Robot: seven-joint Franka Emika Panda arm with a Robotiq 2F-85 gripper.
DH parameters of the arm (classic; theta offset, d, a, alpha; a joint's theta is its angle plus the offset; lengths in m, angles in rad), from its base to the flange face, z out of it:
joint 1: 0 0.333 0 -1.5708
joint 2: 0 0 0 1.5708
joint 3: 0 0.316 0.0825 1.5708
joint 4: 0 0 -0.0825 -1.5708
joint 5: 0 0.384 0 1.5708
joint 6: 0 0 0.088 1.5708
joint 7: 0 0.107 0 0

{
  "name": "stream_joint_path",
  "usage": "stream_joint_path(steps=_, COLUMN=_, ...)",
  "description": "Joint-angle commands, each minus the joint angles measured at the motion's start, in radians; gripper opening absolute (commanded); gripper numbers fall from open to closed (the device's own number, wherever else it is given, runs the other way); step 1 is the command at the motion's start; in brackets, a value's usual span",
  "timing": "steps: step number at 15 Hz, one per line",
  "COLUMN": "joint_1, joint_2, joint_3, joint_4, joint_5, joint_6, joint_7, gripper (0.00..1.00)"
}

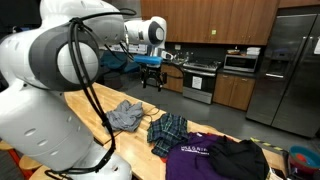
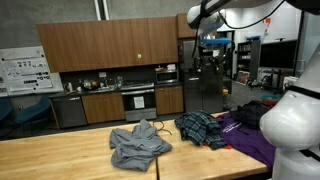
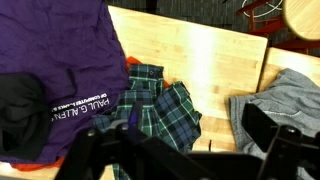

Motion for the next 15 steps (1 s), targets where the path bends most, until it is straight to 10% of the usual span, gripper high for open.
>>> stream_joint_path(steps=1, joint_1=-0.003, joint_2=0.001, joint_3=0.003, joint_4=0.002, joint_5=0.0, joint_6=-0.002, joint_7=-0.001, gripper=1.0)
stream_joint_path(steps=15, joint_1=0.022, joint_2=0.02, joint_3=0.038, joint_4=0.02, joint_5=-0.052, joint_6=0.051, joint_7=-0.046, gripper=1.0)
